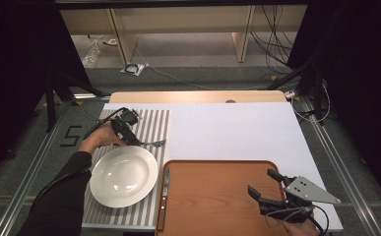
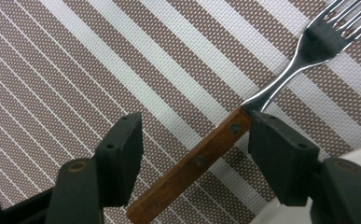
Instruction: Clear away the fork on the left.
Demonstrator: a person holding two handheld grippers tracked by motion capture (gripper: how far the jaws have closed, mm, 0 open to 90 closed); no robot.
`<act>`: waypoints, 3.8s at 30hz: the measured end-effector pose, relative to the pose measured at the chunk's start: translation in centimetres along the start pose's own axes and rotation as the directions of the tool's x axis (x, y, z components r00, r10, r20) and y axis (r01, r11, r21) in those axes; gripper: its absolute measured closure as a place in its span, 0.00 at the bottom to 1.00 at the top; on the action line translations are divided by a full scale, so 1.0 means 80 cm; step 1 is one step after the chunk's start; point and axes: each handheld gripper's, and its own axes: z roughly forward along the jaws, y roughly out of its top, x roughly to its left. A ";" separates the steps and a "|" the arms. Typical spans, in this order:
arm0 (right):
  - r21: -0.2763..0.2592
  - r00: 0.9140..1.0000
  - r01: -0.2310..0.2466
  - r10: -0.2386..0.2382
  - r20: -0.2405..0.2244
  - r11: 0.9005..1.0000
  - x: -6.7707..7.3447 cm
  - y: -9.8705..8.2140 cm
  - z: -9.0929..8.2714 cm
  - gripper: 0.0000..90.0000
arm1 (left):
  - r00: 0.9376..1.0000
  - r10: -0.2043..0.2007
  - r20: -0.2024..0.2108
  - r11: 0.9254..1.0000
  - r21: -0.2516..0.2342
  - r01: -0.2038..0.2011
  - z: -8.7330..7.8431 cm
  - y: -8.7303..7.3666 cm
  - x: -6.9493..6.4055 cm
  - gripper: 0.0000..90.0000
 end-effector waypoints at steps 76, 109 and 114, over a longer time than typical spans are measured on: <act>0.002 1.000 -0.001 0.001 -0.003 1.000 -0.001 -0.001 0.001 0.21 | 1.000 -0.017 0.001 0.999 -0.038 0.017 -0.046 0.012 -0.005 0.85; 0.002 1.000 0.001 -0.001 0.000 1.000 0.002 0.000 -0.001 0.21 | 0.983 0.090 0.161 0.982 -0.180 -0.061 -0.119 -0.011 -0.149 0.85; 0.004 1.000 0.002 -0.002 -0.002 1.000 0.003 0.000 -0.001 0.21 | 0.977 0.108 0.183 0.977 -0.202 -0.070 -0.121 -0.019 -0.171 0.85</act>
